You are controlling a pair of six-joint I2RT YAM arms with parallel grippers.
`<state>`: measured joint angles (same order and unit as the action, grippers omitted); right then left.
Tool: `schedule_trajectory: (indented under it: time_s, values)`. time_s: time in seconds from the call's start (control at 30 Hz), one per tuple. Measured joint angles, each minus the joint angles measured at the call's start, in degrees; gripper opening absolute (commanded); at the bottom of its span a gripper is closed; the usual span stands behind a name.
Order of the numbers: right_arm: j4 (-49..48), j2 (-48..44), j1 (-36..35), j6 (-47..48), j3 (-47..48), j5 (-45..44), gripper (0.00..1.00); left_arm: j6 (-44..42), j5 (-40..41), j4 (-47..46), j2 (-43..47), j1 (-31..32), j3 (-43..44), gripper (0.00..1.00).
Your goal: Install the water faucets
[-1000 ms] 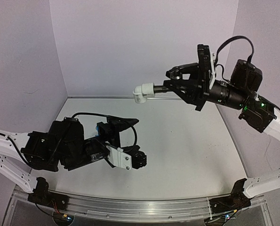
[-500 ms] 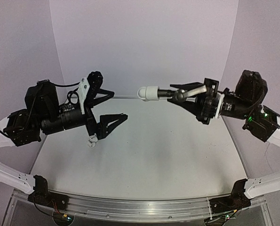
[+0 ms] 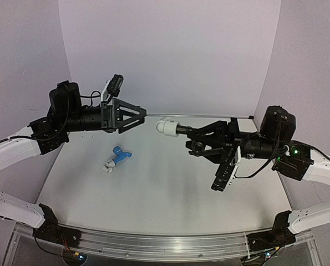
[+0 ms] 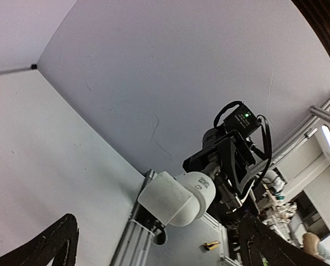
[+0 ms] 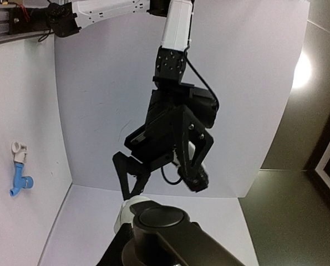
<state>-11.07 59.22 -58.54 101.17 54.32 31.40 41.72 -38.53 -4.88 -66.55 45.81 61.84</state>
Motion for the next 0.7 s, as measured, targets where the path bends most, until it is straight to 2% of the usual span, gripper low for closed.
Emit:
schedule_trajectory:
  time_s: [0.13, 0.27, 0.47, 0.7]
  values:
    - [-0.97, 0.00, -0.02, 4.71, -0.92, 0.18, 0.00, 10.34, -9.70, -8.63, -4.80, -0.93, -1.67, 0.94]
    - [-1.66, 0.00, -0.02, 7.70, -1.38, 0.43, 0.00, 16.52, -16.69, -15.51, -8.58, -0.84, -1.79, 0.93]
    - [-1.99, 0.38, -0.04, 10.91, -2.11, 1.70, 0.00, 20.05, -22.12, -19.31, -11.31, -0.50, -1.22, 0.90]
    - [-2.18, 1.89, -0.08, 11.96, -2.47, 2.97, 0.00, 21.48, -24.34, -19.36, -15.14, 0.58, 1.03, 0.86]
